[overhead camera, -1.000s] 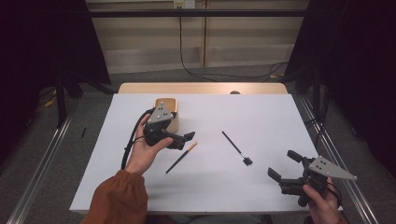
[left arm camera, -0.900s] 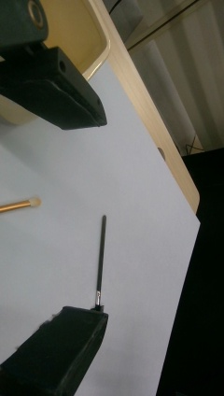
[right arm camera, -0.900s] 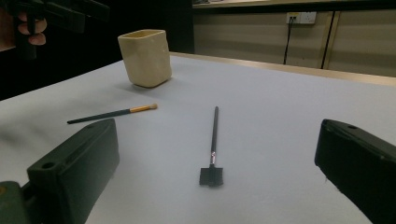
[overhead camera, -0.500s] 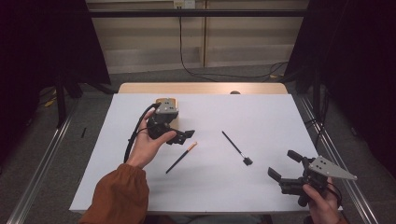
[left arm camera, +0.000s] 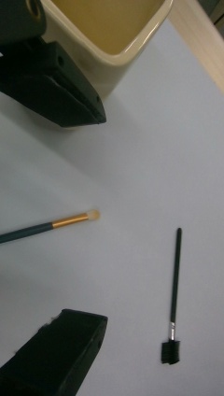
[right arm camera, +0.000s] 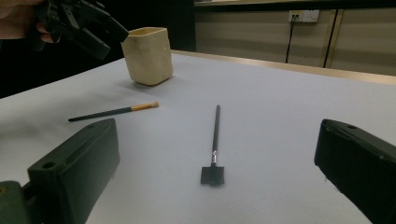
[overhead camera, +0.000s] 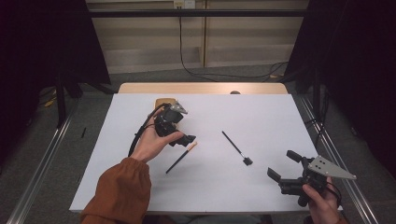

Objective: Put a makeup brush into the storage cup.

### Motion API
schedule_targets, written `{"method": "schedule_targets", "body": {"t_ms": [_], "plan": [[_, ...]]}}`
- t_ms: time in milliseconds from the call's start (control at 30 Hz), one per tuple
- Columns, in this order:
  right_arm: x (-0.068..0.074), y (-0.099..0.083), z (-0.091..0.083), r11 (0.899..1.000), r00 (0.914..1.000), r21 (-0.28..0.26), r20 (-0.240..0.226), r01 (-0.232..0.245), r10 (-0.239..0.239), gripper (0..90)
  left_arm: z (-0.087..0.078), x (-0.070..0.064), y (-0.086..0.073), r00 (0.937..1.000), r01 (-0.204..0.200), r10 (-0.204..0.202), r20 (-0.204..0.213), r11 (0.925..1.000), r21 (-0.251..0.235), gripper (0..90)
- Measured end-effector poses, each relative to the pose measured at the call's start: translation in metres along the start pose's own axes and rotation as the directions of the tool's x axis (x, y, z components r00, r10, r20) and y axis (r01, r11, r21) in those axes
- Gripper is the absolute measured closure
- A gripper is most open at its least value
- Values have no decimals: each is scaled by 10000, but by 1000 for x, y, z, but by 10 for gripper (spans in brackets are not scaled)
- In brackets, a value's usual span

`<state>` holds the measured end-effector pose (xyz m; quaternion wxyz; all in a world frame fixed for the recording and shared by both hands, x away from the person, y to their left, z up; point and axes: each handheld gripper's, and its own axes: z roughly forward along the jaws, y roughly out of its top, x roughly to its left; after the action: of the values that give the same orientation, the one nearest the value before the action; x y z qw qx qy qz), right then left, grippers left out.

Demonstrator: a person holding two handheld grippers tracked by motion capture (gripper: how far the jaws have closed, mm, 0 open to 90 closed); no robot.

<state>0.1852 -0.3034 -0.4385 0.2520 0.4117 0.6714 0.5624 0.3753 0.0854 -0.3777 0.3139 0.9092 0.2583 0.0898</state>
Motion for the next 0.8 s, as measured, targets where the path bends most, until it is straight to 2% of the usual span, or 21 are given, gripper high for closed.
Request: {"method": "schedule_targets", "body": {"t_ms": [133,233,333,433,533,567,600,633,667,700,733,800], "plan": [[0,0,0,10000,10000,39,-12,-10,10,0,9,2,2,9998,-35,22,186,9976,698,36],[0,0,0,10000,10000,49,-26,21,-21,0,12,2,3,9994,-184,156,317,9959,891,42],[0,0,0,10000,10000,53,-35,18,-18,0,18,1,5,9982,-400,331,494,9885,1461,40],[0,0,0,10000,10000,75,-61,8,-8,0,23,1,6,9967,-292,138,799,9805,1944,44],[0,0,0,10000,10000,42,-94,4,-4,0,27,3,6,9942,-230,-13,1074,9743,2242,50],[0,0,0,10000,10000,53,-89,-4,5,0,27,3,6,9942,-230,-13,1074,9743,2242,61],[0,0,0,10000,10000,47,-93,25,-25,0,30,2,4,9945,-296,29,1043,9664,2552,63],[0,0,0,10000,10000,46,-91,27,-27,0,32,2,3,9939,-361,64,1100,9622,2700,74],[0,0,1,10000,10000,55,-91,14,-14,0,32,2,3,9943,-438,147,1057,9593,2791,93],[0,0,1,10000,10000,53,-97,17,-17,0,32,2,3,9943,-438,147,1057,9593,2791,120],[0,0,1,10000,9999,57,-103,30,-30,0,33,0,2,9941,-610,344,1029,9614,2682,152],[0,0,1,10000,9999,57,-103,34,-33,0,34,0,2,9938,-670,402,1040,9608,2689,168]]}}
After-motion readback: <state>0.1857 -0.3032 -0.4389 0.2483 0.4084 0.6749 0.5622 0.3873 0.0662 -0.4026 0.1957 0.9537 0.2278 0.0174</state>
